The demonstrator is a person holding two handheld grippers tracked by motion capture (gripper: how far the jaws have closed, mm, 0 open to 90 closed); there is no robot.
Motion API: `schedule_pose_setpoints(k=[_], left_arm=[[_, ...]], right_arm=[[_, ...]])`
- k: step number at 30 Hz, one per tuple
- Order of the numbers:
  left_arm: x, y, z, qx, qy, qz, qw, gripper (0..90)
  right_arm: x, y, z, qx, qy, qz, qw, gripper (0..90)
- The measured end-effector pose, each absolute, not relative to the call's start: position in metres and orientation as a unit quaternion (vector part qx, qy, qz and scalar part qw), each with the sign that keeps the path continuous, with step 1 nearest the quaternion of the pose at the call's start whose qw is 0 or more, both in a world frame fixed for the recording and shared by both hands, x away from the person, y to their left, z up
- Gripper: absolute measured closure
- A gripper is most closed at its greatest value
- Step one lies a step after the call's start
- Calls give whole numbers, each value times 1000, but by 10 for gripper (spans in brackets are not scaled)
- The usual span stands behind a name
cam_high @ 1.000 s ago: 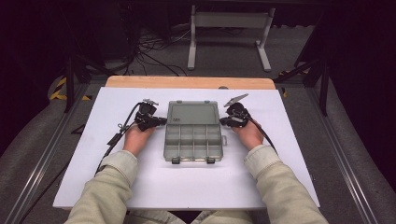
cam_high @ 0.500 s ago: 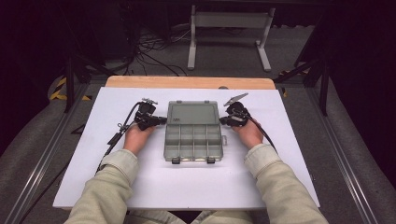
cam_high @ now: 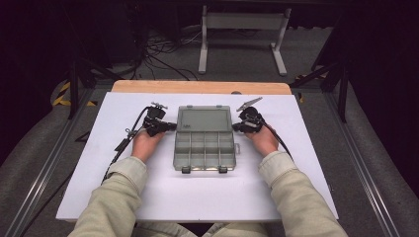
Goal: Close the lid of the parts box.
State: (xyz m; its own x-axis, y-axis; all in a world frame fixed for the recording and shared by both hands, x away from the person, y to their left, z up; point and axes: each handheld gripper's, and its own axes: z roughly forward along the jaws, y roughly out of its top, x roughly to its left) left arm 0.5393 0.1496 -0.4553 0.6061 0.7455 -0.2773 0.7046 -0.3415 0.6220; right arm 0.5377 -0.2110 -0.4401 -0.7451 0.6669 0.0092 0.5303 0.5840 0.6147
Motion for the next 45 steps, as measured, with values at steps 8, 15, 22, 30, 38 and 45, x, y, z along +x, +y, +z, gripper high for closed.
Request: schedule_pose_setpoints(k=[8,15,22,30,38,45], left_arm=[[541,146,-456,816,444,34,369,900],[543,142,-456,815,445,39,370,900],[544,142,-457,811,449,43,373,900],[543,142,-453,809,448,51,377,900],[541,145,-445,798,450,67,395,900],[539,145,-440,791,450,78,407,900]], right_arm=[[541,-208,-440,340,881,306,117,900],[544,-206,-440,341,880,307,121,900],[546,-205,-441,347,877,308,123,900],[546,-206,-438,351,871,319,129,900],[543,-207,-428,352,858,343,148,900],[541,-208,-422,349,851,358,158,900]])
